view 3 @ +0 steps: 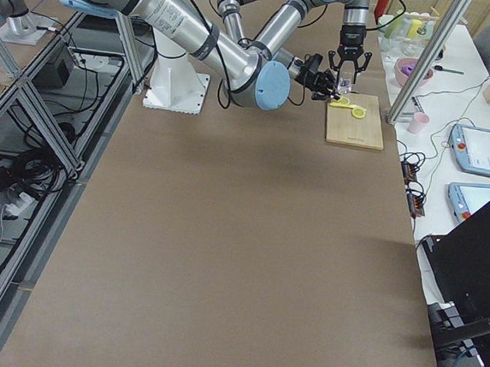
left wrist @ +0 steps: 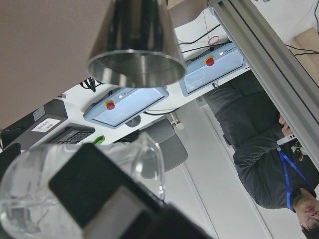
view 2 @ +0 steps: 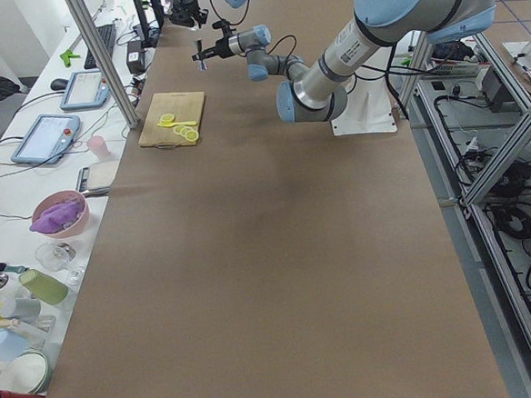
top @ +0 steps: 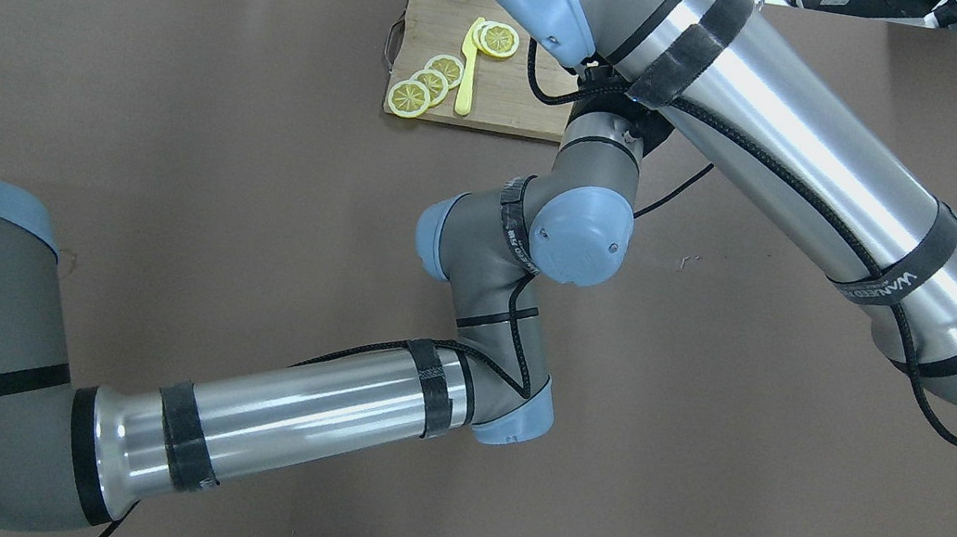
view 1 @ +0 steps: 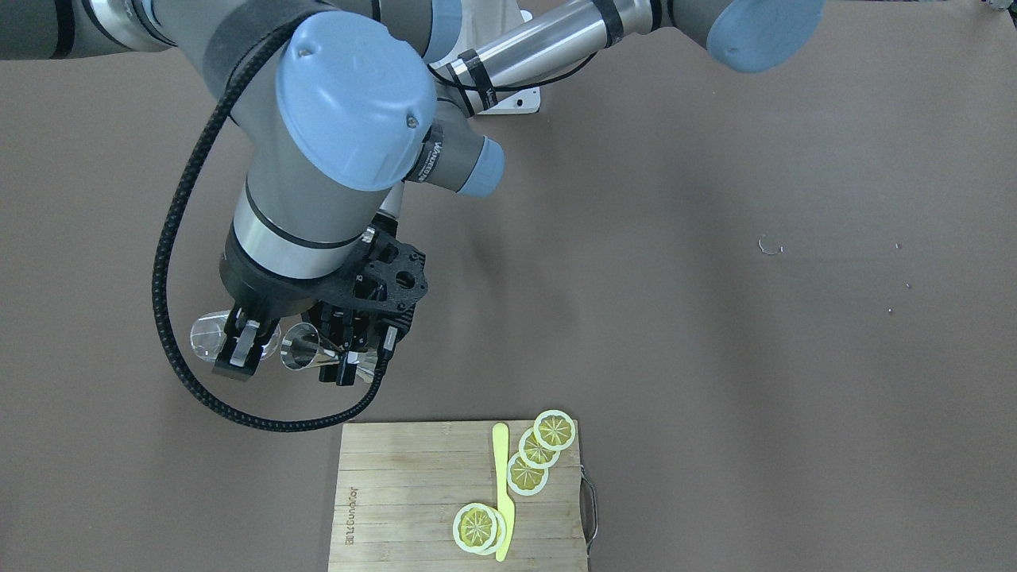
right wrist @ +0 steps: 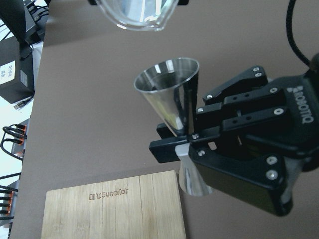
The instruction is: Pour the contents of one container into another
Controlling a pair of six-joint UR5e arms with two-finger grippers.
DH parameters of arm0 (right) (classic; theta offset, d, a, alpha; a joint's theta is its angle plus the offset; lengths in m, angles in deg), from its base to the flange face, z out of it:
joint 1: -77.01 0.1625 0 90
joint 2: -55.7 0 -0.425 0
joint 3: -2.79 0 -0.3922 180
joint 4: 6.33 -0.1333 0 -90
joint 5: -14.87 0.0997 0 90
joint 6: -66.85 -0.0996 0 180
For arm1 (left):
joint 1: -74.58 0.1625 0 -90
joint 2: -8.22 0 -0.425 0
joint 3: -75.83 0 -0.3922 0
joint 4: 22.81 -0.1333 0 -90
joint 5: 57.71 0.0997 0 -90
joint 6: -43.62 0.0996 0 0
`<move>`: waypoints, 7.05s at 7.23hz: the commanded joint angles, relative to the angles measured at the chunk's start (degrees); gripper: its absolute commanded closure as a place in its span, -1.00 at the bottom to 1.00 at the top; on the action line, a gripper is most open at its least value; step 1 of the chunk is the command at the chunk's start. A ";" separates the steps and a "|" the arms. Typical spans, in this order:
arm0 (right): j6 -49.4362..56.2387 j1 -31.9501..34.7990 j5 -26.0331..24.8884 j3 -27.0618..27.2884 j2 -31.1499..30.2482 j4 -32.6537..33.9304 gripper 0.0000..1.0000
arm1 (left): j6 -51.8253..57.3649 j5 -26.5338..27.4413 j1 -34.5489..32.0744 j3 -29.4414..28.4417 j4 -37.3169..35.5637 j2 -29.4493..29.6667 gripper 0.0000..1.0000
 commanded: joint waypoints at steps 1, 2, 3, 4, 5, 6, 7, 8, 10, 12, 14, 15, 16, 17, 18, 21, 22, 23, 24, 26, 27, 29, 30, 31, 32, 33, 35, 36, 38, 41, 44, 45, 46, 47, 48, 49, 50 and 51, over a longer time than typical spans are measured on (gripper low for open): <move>1.14 -0.54 -1.44 -0.32 0.12 0.04 1.00 | 0.09 0.00 0.00 -0.16 -0.12 0.30 1.00; 1.41 -0.55 -1.54 -0.24 -0.05 0.04 1.00 | 0.00 0.00 0.00 -1.38 -0.20 1.25 1.00; 1.67 -0.55 -2.06 -0.24 0.12 0.48 1.00 | 0.09 0.00 0.00 -1.92 -0.12 1.61 1.00; 2.20 -0.63 -2.24 -0.24 0.12 0.74 1.00 | 0.09 0.00 0.09 -2.10 -0.12 1.70 1.00; 2.20 -0.72 -2.85 -0.32 0.03 0.66 1.00 | 0.09 0.00 0.09 -2.10 -0.12 1.70 1.00; 2.55 -0.72 -3.29 -0.41 0.12 0.74 1.00 | 0.09 0.00 0.09 -2.10 -0.12 1.79 1.00; 2.82 -0.72 -3.47 -0.58 0.12 0.74 1.00 | 0.09 0.00 0.18 -2.10 -0.12 1.79 1.00; 2.82 -0.81 -3.73 -0.85 0.29 0.74 1.00 | 0.09 0.00 0.18 -2.10 -0.12 1.79 1.00; 2.82 -1.07 -4.17 -1.29 0.56 0.74 1.00 | 0.09 0.00 0.18 -2.10 -0.12 1.79 1.00; 2.82 -1.16 -4.61 -1.29 0.56 0.74 1.00 | 0.09 0.00 0.18 -2.10 -0.12 1.79 1.00; 2.82 -1.16 -4.61 -1.29 0.82 0.74 1.00 | 0.09 0.00 0.18 -2.10 -0.12 1.79 1.00; 3.08 -1.16 -4.61 -1.29 0.82 0.74 1.00 | 0.09 0.00 0.18 -2.10 -0.12 1.79 1.00; 3.34 -1.16 -4.61 -1.20 0.91 0.74 1.00 | 0.09 0.00 0.18 -2.10 -0.12 1.70 1.00; 3.43 -1.16 -4.53 -0.77 0.74 0.74 1.00 | 0.09 0.00 0.18 -2.01 -0.12 1.70 1.00; 3.52 -0.99 -4.44 -0.15 0.56 0.57 1.00 | 0.09 0.00 0.18 -2.01 -0.12 1.70 1.00; 3.35 -0.90 -4.00 2.49 -0.84 0.04 1.00 | 0.09 0.00 0.18 -2.10 -0.12 1.70 1.00; 3.17 -0.81 -3.91 3.62 -1.46 -0.05 1.00 | 0.00 0.00 0.18 -2.01 -0.12 1.70 1.00; 3.17 -0.55 -3.48 3.72 -1.55 -1.70 1.00 | 0.09 0.00 0.18 -2.01 -0.12 1.70 1.00; 3.17 0.41 -1.38 3.81 -2.07 -3.11 1.00 | 0.09 0.00 0.18 -2.10 -0.12 1.70 1.00; 3.17 2.17 1.69 6.87 -4.44 -4.96 1.00 | 0.09 0.00 0.18 -2.01 -0.12 1.62 1.00; 3.17 3.66 4.93 8.80 -6.37 -6.27 1.00 | 0.09 0.00 0.18 -2.01 -0.12 1.62 1.00; 3.26 7.16 10.99 12.33 -9.19 -8.47 1.00 | 0.00 0.00 0.18 -2.01 -0.12 1.62 1.00; 3.17 8.75 14.34 16.68 -13.03 -10.48 1.00 | 0.09 0.00 0.18 -1.92 -0.03 1.44 1.00; 2.91 9.99 17.16 19.16 -16.72 -14.07 1.00 | 0.00 -0.09 0.18 -1.75 0.06 1.27 1.00; 2.91 12.52 21.36 19.36 -19.02 -16.37 1.00 | 0.00 -0.09 0.18 -1.40 0.15 0.74 1.00; 2.73 15.33 26.88 19.97 -22.87 -20.92 1.00 | 0.00 -0.09 0.18 -0.09 1.19 -0.92 1.00; 1.86 17.73 30.01 19.89 -27.03 -25.09 1.00 | 0.00 -0.44 0.00 4.81 5.58 -7.40 1.00; 0.37 18.87 30.54 20.15 -28.43 -25.18 1.00 | 0.00 -0.53 -0.35 8.24 5.60 -10.74 1.00; -16.85 19.05 31.78 19.55 -40.49 -48.30 1.00 | 0.00 -1.23 -2.71 13.26 6.64 -16.11 1.00; -25.56 18.96 32.30 16.28 -45.84 -64.03 1.00 | -0.35 -4.91 -6.58 20.99 10.94 -25.77 1.00; -27.93 19.23 30.47 19.89 -53.55 -71.44 1.00 | -4.13 -4.40 -6.42 30.73 11.83 -36.40 1.00; -33.43 19.23 27.84 19.37 -56.45 -80.38 1.00 | -4.48 -4.39 -6.15 34.86 12.36 -40.79 1.00; -34.70 19.23 28.51 18.76 -58.31 -83.86 1.00 | -5.27 -4.39 -5.98 38.64 13.76 -45.53 1.00; -39.93 19.40 29.13 18.92 -58.59 -84.15 1.00 | -5.27 -4.39 -5.63 42.25 15.42 -50.72 1.00; -42.68 19.32 28.88 18.05 -60.68 -90.16 1.00 | -5.27 -4.31 -4.75 45.33 17.79 -55.90 1.00; -47.49 19.23 29.13 15.00 -60.87 -95.27 1.00 | -5.36 -2.48 -3.70 47.62 21.03 -61.35 1.00; -49.63 19.05 28.96 14.27 -60.44 -97.23 1.00 | -5.36 -0.20 -2.56 48.60 24.54 -66.01 1.00; -51.83 18.27 29.05 14.44 -60.35 -97.51 1.00 | -5.71 0.00 -1.59 49.14 27.54 -69.71 1.00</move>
